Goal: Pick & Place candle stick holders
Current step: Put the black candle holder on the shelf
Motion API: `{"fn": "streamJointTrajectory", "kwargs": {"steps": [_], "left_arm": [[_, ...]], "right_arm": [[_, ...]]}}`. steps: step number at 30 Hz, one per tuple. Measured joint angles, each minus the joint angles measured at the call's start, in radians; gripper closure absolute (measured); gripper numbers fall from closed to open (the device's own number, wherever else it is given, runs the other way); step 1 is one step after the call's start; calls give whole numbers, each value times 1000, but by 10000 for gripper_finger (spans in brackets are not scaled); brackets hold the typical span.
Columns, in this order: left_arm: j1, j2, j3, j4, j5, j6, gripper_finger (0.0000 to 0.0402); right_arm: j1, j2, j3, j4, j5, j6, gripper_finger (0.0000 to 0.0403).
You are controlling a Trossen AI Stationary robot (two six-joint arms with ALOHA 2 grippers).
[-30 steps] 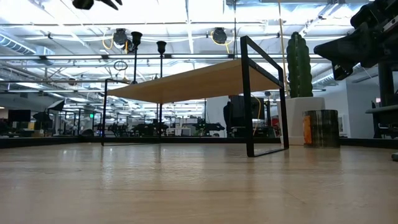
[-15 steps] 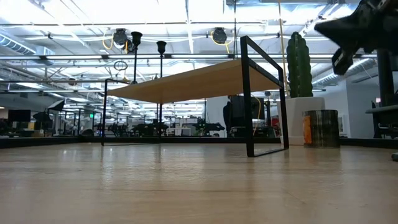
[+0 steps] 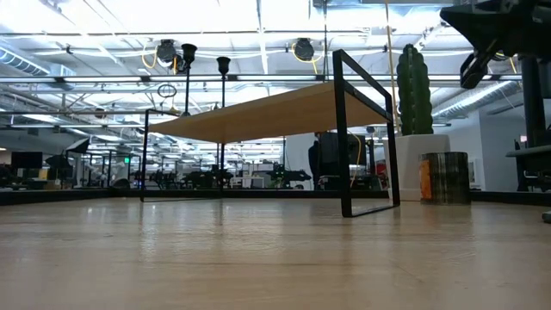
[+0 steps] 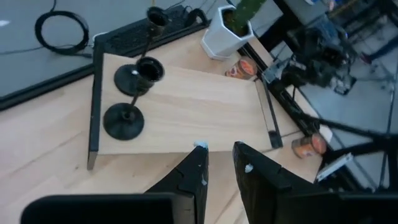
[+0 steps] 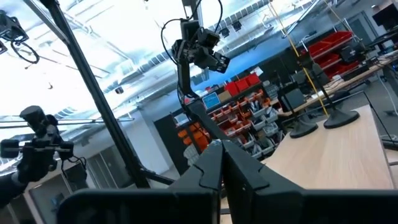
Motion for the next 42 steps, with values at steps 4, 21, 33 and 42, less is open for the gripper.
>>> {"fn": "streamJointTrajectory", "kwargs": {"steps": [4, 21, 33, 42], "left_arm": [[-113, -13, -30, 20, -26, 35, 321], [-626, -323, -838, 769, -293, -30, 321], [-857, -508, -1181, 1068, -453, -40, 321], [-905, -608, -1310, 1193, -456, 7, 321]], "right_arm": [[0, 0, 0, 0, 0, 74, 399], [1, 0, 1, 0, -109, 106, 399], [2, 1, 1, 111, -217, 35, 399], [2, 1, 1, 112, -239, -25, 399]]}}
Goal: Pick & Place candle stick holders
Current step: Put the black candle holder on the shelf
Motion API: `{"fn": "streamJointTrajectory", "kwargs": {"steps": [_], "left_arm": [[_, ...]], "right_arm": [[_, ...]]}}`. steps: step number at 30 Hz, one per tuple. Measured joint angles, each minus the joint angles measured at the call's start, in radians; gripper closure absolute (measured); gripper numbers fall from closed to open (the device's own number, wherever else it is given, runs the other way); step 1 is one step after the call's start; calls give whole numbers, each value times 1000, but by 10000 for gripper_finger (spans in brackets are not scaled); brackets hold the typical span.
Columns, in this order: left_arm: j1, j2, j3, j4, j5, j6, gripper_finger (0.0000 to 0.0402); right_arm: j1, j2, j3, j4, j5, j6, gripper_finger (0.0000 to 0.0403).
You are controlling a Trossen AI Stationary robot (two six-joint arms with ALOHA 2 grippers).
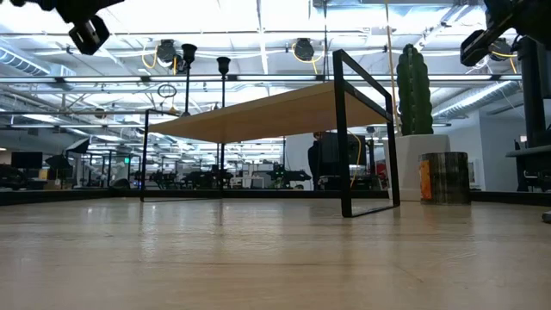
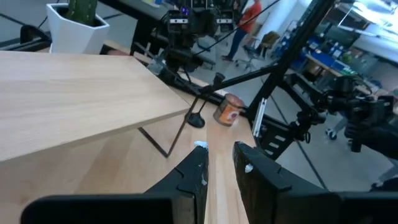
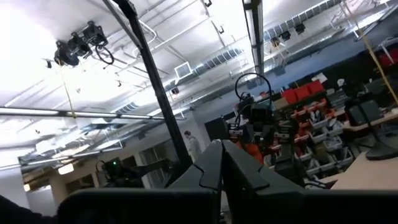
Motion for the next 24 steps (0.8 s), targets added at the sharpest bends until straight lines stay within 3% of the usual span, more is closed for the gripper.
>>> {"fn": "streamJointTrajectory", "kwargs": {"steps": [10, 24], "left_arm": [[29, -93, -116, 63, 1, -9, 321], [29, -174, -122, -24, 14, 75, 321]], "right_arm": [[0, 20, 163, -220, 0, -35, 399], [0, 323, 384, -279, 0, -2, 399]]}}
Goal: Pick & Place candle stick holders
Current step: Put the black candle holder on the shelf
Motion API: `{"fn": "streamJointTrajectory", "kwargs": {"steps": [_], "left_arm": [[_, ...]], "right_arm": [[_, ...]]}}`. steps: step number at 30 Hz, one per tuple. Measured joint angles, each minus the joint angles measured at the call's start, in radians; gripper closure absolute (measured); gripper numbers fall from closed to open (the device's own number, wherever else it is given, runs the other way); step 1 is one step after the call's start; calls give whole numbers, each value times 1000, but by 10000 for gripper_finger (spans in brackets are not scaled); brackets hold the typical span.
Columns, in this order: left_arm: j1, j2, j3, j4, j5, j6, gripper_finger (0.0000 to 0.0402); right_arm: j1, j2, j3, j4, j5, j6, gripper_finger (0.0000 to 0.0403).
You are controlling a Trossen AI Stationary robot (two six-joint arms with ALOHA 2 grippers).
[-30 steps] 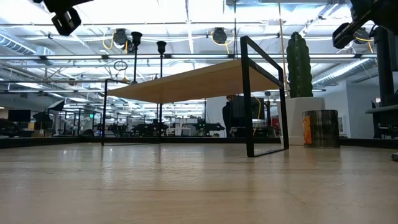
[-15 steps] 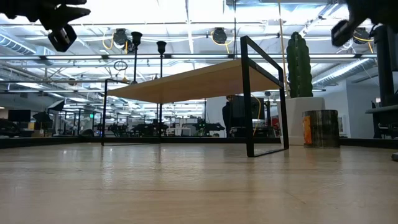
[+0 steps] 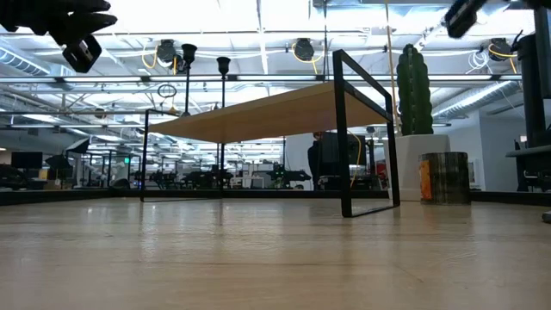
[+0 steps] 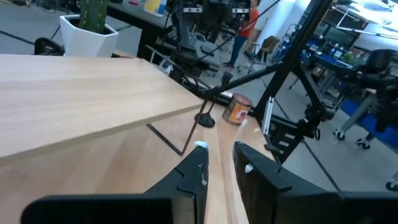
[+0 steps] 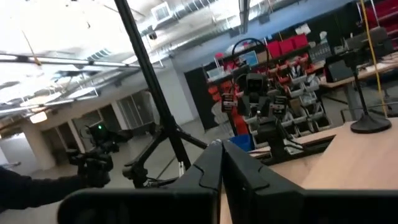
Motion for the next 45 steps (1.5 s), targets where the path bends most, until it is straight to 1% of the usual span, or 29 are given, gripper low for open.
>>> {"fn": "streamJointTrajectory", "kwargs": {"steps": [3, 7, 10, 14, 21, 26, 29, 32, 35, 38, 45], "left_arm": [[0, -11, 0, -22, 7, 12, 321], [-1, -20, 0, -27, 15, 16, 321], [-2, -20, 0, -23, 38, 21, 321], [-2, -20, 0, -24, 64, 21, 321], [-2, -20, 0, -25, 78, 49, 321], [-2, -20, 0, -25, 79, 68, 321], [-2, -20, 0, -25, 80, 77, 321], [-2, -20, 0, -25, 80, 81, 321], [-2, -20, 0, -25, 80, 82, 321], [-2, -19, 0, -25, 79, 80, 321], [-2, -19, 0, -25, 79, 78, 321]], "right_arm": [[0, 86, 72, -48, -7, 4, 399], [2, 197, 193, -183, -27, 55, 399], [2, 269, 291, -336, -29, 112, 399], [2, 346, 418, -554, -79, 198, 401], [2, 447, 629, -955, -159, 423, 402], [1, 515, 741, -1178, -232, 580, 402], [1, 556, 779, -1290, -328, 713, 403], [1, 590, 785, -1378, -442, 872, 403], [1, 618, 785, -1441, -516, 992, 403], [1, 629, 785, -1457, -576, 1025, 403], [1, 613, 785, -1441, -574, 1008, 403]]}}
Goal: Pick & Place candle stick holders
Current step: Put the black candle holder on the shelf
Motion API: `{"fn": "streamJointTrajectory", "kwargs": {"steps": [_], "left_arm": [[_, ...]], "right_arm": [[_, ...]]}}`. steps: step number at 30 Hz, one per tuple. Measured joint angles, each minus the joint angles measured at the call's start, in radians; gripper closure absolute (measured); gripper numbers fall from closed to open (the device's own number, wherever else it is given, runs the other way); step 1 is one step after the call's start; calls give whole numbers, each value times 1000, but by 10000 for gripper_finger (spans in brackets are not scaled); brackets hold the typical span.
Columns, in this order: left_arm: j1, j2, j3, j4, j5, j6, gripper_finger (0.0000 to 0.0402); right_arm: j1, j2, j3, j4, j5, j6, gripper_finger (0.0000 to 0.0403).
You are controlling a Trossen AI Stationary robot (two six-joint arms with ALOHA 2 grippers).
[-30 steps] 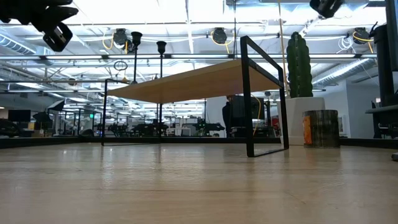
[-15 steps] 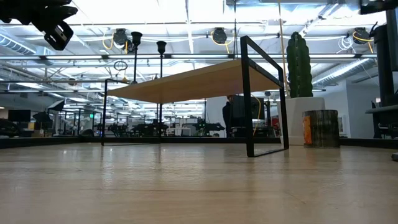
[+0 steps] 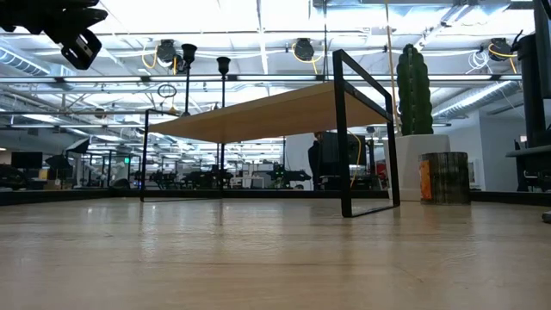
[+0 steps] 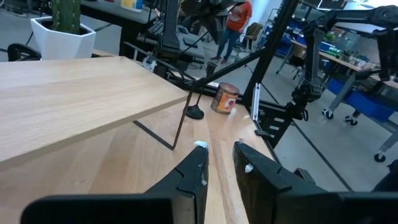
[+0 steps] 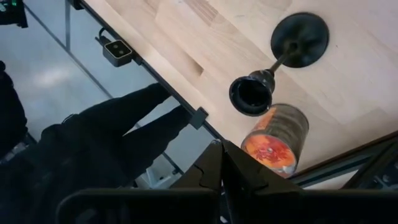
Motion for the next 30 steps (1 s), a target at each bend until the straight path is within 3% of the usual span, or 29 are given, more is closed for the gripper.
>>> {"fn": "streamJointTrajectory", "kwargs": {"steps": [13, 27, 30], "left_arm": [[0, 0, 0, 0, -1, 2, 321], [0, 0, 0, 0, -3, 21, 321], [0, 0, 0, 0, -3, 28, 321]], "right_arm": [[0, -5, -38, 98, -5, 9, 403], [-1, -5, -137, 158, -284, 127, 403], [0, -9, -137, 157, -286, 157, 403]]}}
